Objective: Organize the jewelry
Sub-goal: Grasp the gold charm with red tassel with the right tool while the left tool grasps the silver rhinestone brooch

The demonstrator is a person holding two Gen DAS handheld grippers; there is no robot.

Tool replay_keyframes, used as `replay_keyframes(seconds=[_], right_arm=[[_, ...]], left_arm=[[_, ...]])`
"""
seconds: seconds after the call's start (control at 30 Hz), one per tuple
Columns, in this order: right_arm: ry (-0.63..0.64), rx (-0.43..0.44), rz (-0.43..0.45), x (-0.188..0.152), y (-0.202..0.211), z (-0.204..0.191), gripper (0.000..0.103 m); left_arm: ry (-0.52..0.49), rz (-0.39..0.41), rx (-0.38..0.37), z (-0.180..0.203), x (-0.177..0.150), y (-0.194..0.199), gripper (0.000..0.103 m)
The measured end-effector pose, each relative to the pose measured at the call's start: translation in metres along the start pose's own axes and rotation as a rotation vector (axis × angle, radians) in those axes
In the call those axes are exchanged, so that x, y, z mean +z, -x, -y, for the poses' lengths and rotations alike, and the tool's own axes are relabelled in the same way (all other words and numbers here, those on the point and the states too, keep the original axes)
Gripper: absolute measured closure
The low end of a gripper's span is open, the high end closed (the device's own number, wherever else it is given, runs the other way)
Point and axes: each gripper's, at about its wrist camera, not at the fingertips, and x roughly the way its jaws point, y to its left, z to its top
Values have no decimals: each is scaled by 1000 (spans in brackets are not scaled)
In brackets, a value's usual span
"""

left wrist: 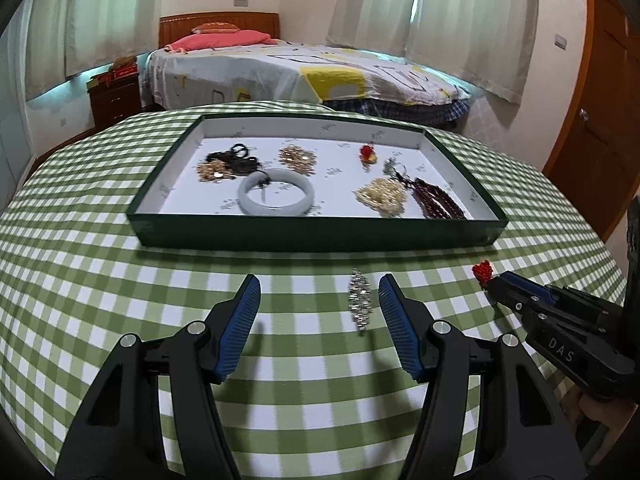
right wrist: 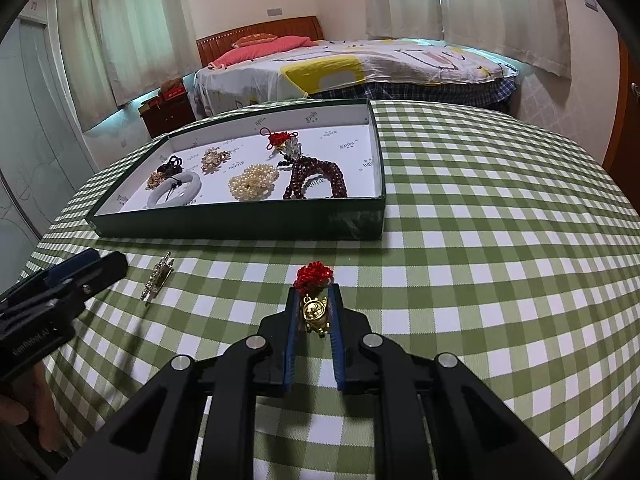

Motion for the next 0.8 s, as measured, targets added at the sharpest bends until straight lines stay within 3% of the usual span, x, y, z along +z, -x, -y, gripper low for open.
replay_keyframes(seconds=[0.37,0.57,0.8], right_arm=[[-22,22,4,-3,1,2,88],[-22,22,5,-3,1,2,88],[-24,22,6,-3,2,2,88]], left_arm=[[-54,-103,-21,22,0,-31,64],[-60,-104,-37,20,1,-32,90],[-57,-95,-59,17,-1,-28,91]])
